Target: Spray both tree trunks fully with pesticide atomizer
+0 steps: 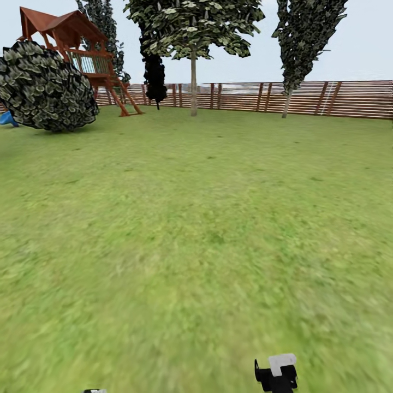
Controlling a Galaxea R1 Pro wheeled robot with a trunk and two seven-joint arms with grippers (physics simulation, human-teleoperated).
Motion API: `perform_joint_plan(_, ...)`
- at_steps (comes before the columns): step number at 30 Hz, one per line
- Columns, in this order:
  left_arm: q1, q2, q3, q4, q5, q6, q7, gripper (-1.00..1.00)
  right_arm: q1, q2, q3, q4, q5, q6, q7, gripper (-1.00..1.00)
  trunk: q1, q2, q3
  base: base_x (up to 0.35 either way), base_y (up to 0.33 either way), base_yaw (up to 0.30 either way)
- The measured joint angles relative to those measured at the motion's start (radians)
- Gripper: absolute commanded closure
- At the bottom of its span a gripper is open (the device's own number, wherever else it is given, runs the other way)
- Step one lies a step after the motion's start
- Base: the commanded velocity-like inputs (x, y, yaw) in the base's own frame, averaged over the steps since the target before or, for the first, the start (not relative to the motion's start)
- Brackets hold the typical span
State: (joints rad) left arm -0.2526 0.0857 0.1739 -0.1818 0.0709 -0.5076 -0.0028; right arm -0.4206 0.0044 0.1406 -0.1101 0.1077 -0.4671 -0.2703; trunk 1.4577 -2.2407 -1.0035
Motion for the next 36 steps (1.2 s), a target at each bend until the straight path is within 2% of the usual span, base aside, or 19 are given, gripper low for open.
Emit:
perform_joint_plan(12, 0.000, 0.000, -0.001, 0.000, 0.000, 0.000, 0.000, 1.00, 0.001, 0.002, -0.001, 0.004, -0.001, 0.001, 0.001, -1.00, 0.000, 0.000, 0.000, 0.339, 0.000, -0.001)
perform_joint_plan(18, 0.000, 0.000, 0.000, -0.001, 0.000, 0.000, 0.000, 1.00, 0.001, 0.001, -0.002, 0.077, -0.001, 0.001, 0.001, -1.00, 0.000, 0.000, 0.000, 0.339, 0.000, 0.000)
perform_joint_plan(36, 0.000, -0.001, -0.006, -0.007, 0.000, -0.002, 0.000, 1.00, 0.015, 0.000, -0.002, 0.083, 0.000, 0.003, 0.001, -1.00, 0.000, 0.000, 0.000, 0.339, 0.000, 0.000)
